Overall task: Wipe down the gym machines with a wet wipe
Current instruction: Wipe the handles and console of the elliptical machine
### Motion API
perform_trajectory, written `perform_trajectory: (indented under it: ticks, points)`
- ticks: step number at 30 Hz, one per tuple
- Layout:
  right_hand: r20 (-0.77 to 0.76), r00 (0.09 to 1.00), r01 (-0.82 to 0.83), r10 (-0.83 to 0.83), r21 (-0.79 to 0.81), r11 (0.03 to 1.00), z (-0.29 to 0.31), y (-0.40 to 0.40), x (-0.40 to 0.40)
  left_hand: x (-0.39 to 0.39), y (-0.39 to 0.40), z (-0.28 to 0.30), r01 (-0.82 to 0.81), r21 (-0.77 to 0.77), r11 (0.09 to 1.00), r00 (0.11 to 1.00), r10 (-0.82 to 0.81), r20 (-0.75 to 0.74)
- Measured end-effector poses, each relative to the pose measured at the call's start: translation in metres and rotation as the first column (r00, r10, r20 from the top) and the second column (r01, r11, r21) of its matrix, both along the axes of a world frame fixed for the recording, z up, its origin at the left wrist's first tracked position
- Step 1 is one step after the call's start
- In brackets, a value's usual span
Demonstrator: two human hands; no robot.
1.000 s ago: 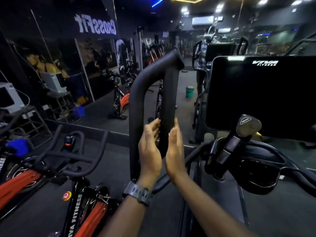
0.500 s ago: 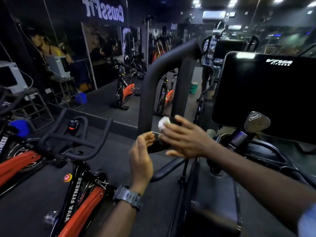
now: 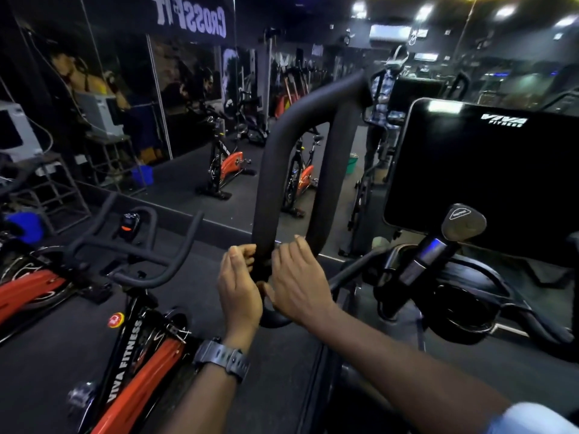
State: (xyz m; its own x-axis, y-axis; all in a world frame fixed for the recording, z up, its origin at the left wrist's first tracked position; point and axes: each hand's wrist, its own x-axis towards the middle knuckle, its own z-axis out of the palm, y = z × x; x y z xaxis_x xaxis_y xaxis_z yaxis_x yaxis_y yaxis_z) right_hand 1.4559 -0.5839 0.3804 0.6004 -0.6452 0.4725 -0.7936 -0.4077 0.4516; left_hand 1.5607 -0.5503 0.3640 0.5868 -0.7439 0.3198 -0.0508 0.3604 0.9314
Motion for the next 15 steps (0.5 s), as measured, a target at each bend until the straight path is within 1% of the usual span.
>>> perform_trajectory:
  ticks: [2, 4, 5, 6, 7, 8, 9, 10, 11, 12, 13, 15]
  points:
    - [-0.046, 0.985, -0.168, 0.166, -0.065, 0.984, -0.003, -0.005, -0.022, -0.004, 0.0, 0.003, -0.001, 0.004, 1.0, 0.999, 0.001, 0.035]
    - [-0.155, 0.926, -0.36, 0.343, -0.097, 0.928, 0.003, -0.012, -0.056, -0.006, 0.0, 0.002, 0.013, 0.006, 1.0, 0.999, -0.013, 0.047]
    - [-0.188, 0.904, -0.408, 0.384, -0.108, 0.907, 0.009, -0.017, -0.073, -0.005, 0.0, 0.001, 0.016, 0.005, 1.0, 0.999, -0.016, 0.051]
    - [-0.171, 0.896, -0.432, 0.409, -0.131, 0.892, 0.013, -0.023, -0.087, -0.004, 0.0, 0.0, 0.017, 0.005, 1.0, 0.998, -0.017, 0.053]
    - [-0.089, 0.899, -0.438, 0.429, -0.157, 0.885, 0.016, -0.028, -0.096, -0.004, -0.001, -0.001, 0.017, 0.006, 1.0, 0.999, -0.017, 0.051]
    - [0.065, 0.893, -0.429, 0.445, -0.174, 0.886, 0.016, -0.031, -0.096, -0.004, -0.001, -0.001, 0.017, 0.008, 1.0, 0.999, -0.018, 0.048]
    - [0.278, 0.848, -0.417, 0.451, -0.177, 0.892, 0.016, -0.032, -0.088, -0.005, 0.0, -0.001, 0.019, 0.011, 1.0, 0.999, -0.019, 0.046]
    - [0.502, 0.747, -0.413, 0.437, -0.165, 0.896, 0.016, -0.031, -0.073, -0.005, 0.0, -0.001, 0.02, 0.016, 1.0, 0.999, -0.021, 0.05]
    - [0.692, 0.603, -0.406, 0.398, -0.165, 0.899, 0.017, -0.026, -0.054, -0.005, 0.002, 0.0, 0.024, 0.023, 0.999, 0.998, -0.026, 0.057]
    - [0.827, 0.44, -0.385, 0.349, -0.178, 0.906, 0.017, -0.021, -0.034, -0.006, 0.003, 0.001, 0.029, 0.03, 0.999, 0.997, -0.031, 0.066]
    - [0.91, 0.276, -0.344, 0.309, -0.206, 0.916, 0.018, -0.015, -0.016, -0.005, 0.004, 0.002, 0.035, 0.033, 0.999, 0.997, -0.038, 0.073]
    - [0.97, -0.019, -0.217, 0.242, -0.24, 0.946, 0.018, -0.007, 0.007, -0.004, 0.006, 0.003, 0.049, 0.042, 0.998, 0.995, -0.052, 0.082]
